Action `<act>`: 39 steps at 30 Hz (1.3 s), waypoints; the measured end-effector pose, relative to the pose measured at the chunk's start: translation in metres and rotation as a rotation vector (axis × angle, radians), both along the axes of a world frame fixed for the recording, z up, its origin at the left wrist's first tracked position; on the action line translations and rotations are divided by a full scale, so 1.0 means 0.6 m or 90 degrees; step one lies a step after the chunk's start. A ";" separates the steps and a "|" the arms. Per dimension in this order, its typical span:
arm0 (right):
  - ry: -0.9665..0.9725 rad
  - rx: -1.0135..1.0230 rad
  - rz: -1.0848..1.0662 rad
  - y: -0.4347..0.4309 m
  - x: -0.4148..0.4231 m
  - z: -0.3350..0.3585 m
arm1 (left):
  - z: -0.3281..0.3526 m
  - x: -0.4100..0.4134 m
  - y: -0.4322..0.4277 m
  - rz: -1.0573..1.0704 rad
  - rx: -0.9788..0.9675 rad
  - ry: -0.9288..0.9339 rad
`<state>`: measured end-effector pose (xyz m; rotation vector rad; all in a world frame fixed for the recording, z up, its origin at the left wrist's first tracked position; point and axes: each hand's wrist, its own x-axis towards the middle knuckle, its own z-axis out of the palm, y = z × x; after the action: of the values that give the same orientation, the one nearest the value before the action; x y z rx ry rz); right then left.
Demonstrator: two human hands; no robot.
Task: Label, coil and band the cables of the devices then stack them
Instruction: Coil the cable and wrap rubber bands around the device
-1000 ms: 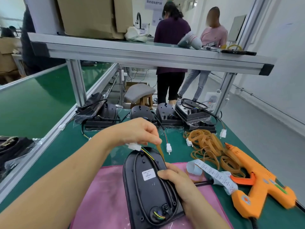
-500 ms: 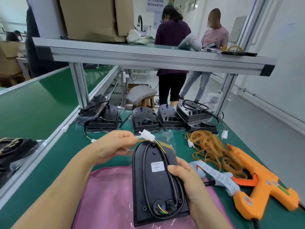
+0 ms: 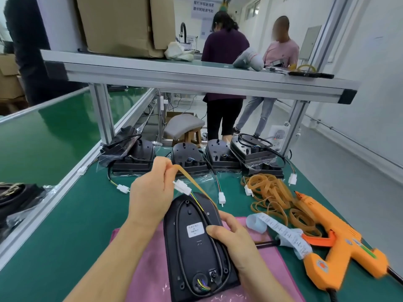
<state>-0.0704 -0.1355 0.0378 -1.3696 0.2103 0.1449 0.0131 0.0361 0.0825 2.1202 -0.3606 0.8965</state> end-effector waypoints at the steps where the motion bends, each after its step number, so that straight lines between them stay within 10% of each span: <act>1: 0.000 0.001 0.002 -0.001 0.000 -0.001 | 0.003 -0.003 0.001 -0.001 0.011 -0.048; 7: -0.020 0.011 -0.001 -0.004 0.000 -0.001 | 0.003 -0.017 0.020 -0.009 0.158 -0.283; 21: -0.039 0.036 -0.043 0.002 -0.007 0.011 | -0.037 -0.063 0.047 -0.061 0.053 -0.100; 29: -0.032 0.062 -0.046 0.004 -0.002 0.009 | -0.038 -0.076 0.038 -0.129 0.151 -0.302; 34: -0.050 0.086 -0.069 0.000 0.002 0.013 | -0.063 -0.068 0.044 -0.134 0.190 -0.140; 39: -0.035 0.084 -0.122 -0.005 0.011 0.024 | -0.073 -0.067 0.038 -0.227 -0.031 0.198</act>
<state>-0.0641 -0.1386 0.0521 -1.2131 0.2790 -0.0382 -0.0274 0.0587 0.0386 2.0230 -0.5257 0.3610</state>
